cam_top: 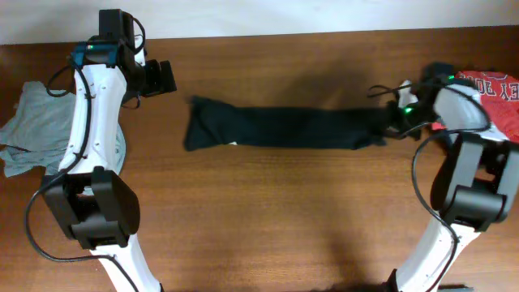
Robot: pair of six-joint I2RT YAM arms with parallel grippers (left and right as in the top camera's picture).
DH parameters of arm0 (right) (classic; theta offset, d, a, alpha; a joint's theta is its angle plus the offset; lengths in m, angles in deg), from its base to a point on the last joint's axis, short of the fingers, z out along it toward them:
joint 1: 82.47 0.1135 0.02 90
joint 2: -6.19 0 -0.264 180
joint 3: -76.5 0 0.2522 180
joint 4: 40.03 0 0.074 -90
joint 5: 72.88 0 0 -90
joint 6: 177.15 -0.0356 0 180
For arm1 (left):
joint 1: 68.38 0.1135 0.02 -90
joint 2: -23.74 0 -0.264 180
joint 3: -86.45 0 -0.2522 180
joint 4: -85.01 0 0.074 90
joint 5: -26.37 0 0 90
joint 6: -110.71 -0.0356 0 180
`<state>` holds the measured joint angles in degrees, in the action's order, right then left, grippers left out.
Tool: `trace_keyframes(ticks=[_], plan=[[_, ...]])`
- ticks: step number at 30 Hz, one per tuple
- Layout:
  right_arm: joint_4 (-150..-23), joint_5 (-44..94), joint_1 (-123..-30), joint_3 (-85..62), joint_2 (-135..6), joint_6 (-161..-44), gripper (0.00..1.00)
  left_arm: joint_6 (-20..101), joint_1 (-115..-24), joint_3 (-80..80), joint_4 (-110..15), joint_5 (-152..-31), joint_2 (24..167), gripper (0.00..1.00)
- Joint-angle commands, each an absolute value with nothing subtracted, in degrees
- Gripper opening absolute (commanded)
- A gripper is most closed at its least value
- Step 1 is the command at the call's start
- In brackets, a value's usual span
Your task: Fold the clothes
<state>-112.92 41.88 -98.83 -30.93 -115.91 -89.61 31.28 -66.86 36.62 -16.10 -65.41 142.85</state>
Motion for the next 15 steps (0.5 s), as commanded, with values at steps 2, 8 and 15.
trace_keyframes(ticks=[2, 8, 15], plan=[[-117.3, 42.6, -96.8, -36.2, -116.2, -84.2, 0.04, 31.8, -66.8, 37.5, -16.1, -66.3, 141.2, 0.99], [-120.5, 41.9, -90.0, -39.5, -116.2, -83.9, 0.04, 31.8, -66.8, 37.5, -16.1, -66.2, 141.2, 0.99], [-120.1, 32.6, -78.7, -39.5, -116.2, -84.0, 0.04, 31.8, -66.8, 37.5, -16.1, -66.3, 141.2, 0.99]])
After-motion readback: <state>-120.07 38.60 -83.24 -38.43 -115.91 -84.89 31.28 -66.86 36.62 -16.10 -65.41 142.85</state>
